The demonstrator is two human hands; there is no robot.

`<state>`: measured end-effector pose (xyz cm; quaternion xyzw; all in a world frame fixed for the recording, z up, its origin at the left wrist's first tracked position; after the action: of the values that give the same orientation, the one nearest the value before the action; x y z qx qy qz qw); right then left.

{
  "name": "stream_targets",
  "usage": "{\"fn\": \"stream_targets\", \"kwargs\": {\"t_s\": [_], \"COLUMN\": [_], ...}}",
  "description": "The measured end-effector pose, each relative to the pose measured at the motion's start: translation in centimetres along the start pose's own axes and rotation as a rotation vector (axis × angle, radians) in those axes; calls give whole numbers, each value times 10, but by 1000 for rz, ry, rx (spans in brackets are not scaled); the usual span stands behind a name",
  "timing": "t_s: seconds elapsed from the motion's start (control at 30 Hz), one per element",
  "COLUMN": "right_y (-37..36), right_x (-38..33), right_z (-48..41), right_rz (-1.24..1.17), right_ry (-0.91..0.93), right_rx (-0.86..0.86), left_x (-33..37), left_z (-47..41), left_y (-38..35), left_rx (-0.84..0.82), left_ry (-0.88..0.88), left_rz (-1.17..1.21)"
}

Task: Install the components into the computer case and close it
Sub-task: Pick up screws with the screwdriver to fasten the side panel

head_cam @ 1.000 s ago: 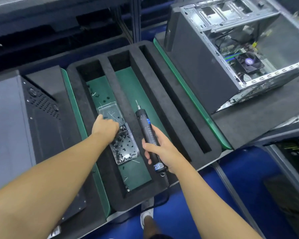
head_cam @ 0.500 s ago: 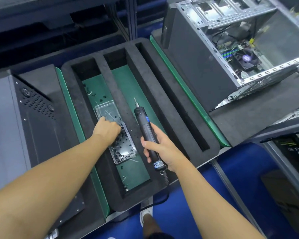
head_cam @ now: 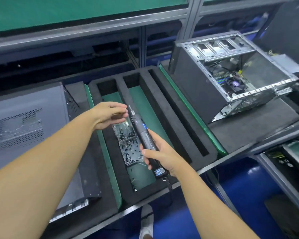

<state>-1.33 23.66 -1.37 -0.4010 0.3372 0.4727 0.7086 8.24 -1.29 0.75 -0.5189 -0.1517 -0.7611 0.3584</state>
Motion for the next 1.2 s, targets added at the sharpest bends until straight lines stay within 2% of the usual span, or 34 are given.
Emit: {"fn": "stream_targets", "kwargs": {"t_s": [0.13,0.3,0.4,0.57,0.8,1.2], "right_y": [-34,-83,-110,-156,-208,-250], "right_x": [-8,-6,1,18,35,48], "right_z": [26,59,76,99,130,150], "right_rz": [61,140,187,273,345,213], "right_ry": [32,82,76,106,106,88], "right_rx": [3,2,12,5,-13,-90], "left_x": [22,24,19,2,-14,-20], "left_z": [54,121,154,202,259,306], "left_y": [8,29,47,77,102,131], "left_rx": [-119,-214,-247,-200,-234,-249], "left_ry": [-87,-170,-184,-189,-233,-378], "left_rz": [266,364,341,392,257,144]}}
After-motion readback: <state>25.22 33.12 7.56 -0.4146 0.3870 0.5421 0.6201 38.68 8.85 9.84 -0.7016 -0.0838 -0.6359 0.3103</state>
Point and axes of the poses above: each hand's wrist, its own z-axis away from the middle knuckle, its own y-axis out of the back of the hand, x = y × z, the point moved 1 cm from there along -z, towards the middle knuckle, and after that the axes turned 8 degrees about -y, right-handed, at the moved point
